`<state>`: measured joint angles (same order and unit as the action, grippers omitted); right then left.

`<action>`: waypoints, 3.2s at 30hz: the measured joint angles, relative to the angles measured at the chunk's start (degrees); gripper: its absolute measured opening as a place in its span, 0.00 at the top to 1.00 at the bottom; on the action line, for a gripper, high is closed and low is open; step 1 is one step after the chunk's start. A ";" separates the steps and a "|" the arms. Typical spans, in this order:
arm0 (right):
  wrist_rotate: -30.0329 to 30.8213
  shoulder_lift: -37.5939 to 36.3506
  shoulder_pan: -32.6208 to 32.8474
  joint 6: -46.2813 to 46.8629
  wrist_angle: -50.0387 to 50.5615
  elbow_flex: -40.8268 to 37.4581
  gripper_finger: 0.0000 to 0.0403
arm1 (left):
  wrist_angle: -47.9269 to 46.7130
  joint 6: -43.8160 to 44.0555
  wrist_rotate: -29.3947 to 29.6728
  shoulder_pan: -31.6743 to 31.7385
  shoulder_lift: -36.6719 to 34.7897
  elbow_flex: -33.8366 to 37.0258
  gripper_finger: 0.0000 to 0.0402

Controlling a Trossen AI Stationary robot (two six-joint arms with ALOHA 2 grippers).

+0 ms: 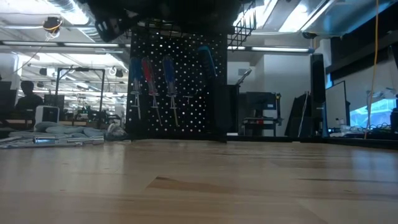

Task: Hang tools onto peg board
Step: Put the socket into the top black bin on the pegboard

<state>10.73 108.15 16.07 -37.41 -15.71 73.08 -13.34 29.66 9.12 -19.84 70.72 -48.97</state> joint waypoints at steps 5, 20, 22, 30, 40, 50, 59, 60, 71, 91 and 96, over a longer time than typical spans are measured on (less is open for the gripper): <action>4.79 -5.67 0.84 6.63 12.10 0.11 0.62 | 1.90 -2.01 7.20 -2.37 -0.11 -0.25 0.93; 18.48 -8.89 0.83 13.53 11.13 -2.69 0.62 | 60.12 -1.24 19.66 -4.32 -0.13 23.63 0.93; 20.07 -8.89 0.76 11.77 6.35 -3.13 0.62 | 64.10 0.15 20.63 -4.32 -0.11 25.82 0.93; 14.31 -8.89 -0.07 10.17 -2.55 -3.23 0.62 | 67.11 1.85 21.51 -4.34 -0.11 27.34 0.92; 13.67 -5.99 -0.36 3.18 -5.56 -3.30 0.44 | 68.89 2.07 21.41 -4.36 -0.11 27.34 0.92; 16.28 -0.32 -0.37 -6.85 -13.24 -0.64 0.39 | 69.03 2.05 21.43 -4.37 -0.09 27.36 0.91; 17.69 0.49 -0.35 -8.34 -13.59 0.55 0.57 | 69.40 1.91 21.53 -4.37 -0.09 27.36 0.92; 17.69 0.47 -0.34 -8.81 -13.63 0.55 0.60 | 69.57 1.91 21.53 -4.37 -0.09 27.36 0.92; 18.15 0.49 -0.30 -9.52 -12.43 0.52 0.78 | 69.34 2.66 21.49 -4.37 -0.09 27.39 0.81; 21.58 -11.91 5.49 -4.93 3.87 0.48 0.78 | 14.59 17.21 25.82 -14.38 -18.25 27.38 0.70; 22.24 -16.41 4.32 -3.04 5.54 2.69 0.78 | 13.70 21.33 31.81 -15.69 -10.58 28.92 0.70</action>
<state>32.98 91.74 20.39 -40.45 -10.17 75.77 0.36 50.99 40.93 -35.53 60.14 -20.05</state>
